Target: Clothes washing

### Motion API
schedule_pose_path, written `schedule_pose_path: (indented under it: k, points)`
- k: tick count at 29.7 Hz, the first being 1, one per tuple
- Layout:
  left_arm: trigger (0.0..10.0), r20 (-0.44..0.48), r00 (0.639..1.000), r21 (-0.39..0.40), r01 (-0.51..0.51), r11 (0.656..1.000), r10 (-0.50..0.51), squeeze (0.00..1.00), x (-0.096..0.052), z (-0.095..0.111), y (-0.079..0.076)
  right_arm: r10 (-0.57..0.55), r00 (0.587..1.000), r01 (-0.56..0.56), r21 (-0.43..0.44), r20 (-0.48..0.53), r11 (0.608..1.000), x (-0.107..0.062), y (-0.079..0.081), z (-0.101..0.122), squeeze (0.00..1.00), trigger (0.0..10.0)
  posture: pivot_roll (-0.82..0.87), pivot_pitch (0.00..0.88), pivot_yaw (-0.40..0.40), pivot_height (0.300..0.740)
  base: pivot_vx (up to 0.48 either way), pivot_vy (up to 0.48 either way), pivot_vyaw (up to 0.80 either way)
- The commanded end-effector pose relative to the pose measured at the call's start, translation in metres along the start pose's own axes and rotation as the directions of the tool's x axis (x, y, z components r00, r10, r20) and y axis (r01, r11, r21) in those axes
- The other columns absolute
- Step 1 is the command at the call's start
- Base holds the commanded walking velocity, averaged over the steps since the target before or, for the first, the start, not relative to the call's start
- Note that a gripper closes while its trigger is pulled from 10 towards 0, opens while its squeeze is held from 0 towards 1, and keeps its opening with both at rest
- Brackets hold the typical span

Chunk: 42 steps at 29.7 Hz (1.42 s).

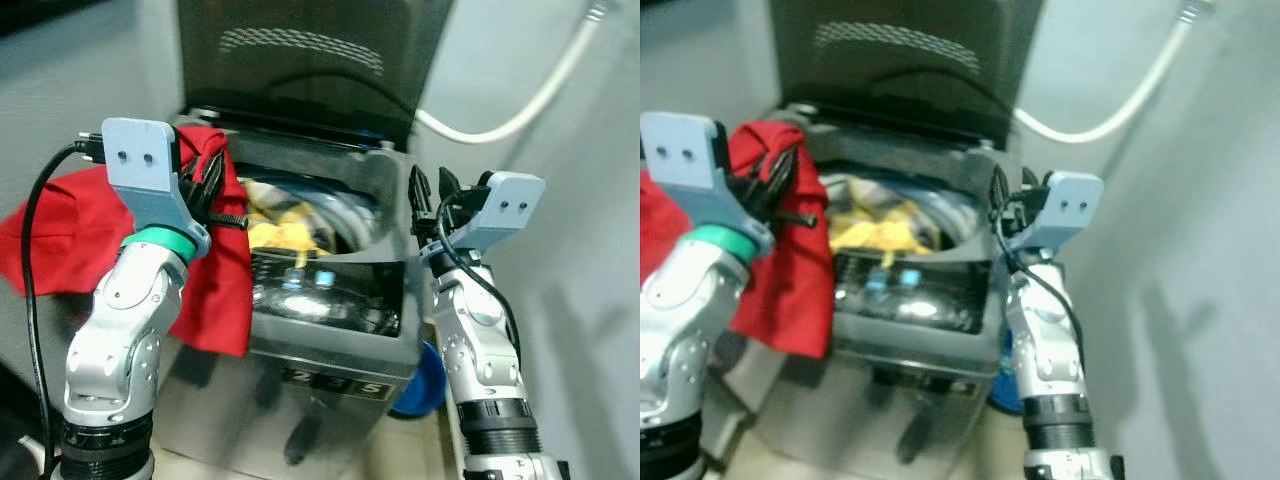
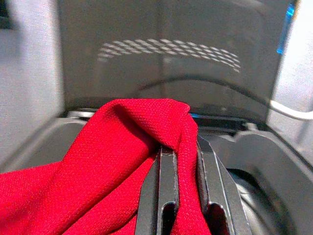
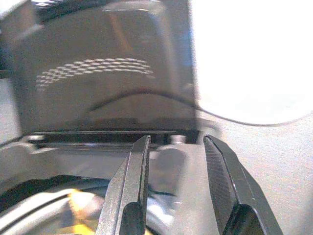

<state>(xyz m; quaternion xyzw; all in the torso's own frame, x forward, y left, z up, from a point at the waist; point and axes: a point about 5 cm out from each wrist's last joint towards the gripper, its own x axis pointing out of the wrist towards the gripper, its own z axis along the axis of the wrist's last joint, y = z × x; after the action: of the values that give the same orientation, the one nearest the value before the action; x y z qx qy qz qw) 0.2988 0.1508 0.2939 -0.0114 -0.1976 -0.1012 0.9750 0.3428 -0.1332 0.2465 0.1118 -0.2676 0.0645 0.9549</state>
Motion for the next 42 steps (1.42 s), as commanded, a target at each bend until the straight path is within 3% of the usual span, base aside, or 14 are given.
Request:
schedule_pose_path:
  k: [1,6,23,42]
  points:
    - [10.0,0.025,0.999,-0.007,0.027,1.0,-0.027,0.0,0.0004,0.0034,-0.0046,-0.016,1.0,0.016,0.01,-0.01,1.0,-0.0007,-0.0036,-0.0018,0.0,10.0,0.1,0.05,-0.018,0.715,0.0,0.0,-0.8]
    - [10.0,0.029,0.999,-0.005,0.027,1.0,-0.027,0.0,0.0006,0.0042,-0.0053,-0.018,1.0,0.018,0.004,-0.007,1.0,-0.0005,-0.0039,-0.0014,0.0,10.0,0.1,0.05,-0.018,0.715,0.0,0.0,-0.8]
    - [10.0,0.015,0.999,-0.015,0.039,0.999,-0.039,0.0,-0.0005,0.0024,-0.0066,-0.007,1.0,0.007,-0.011,-0.001,1.0,-0.0006,-0.0023,-0.0016,0.0,10.0,0.1,0.048,-0.018,0.715,0.0,0.447,0.0]
    - [10.0,0.001,1.0,-0.018,0.029,0.999,-0.029,0.0,0.0007,0.0001,-0.0047,-0.01,1.0,0.01,-0.013,-0.003,1.0,-0.002,-0.003,-0.0025,0.0,10.0,0.1,0.054,-0.015,0.715,0.0,0.171,0.0]
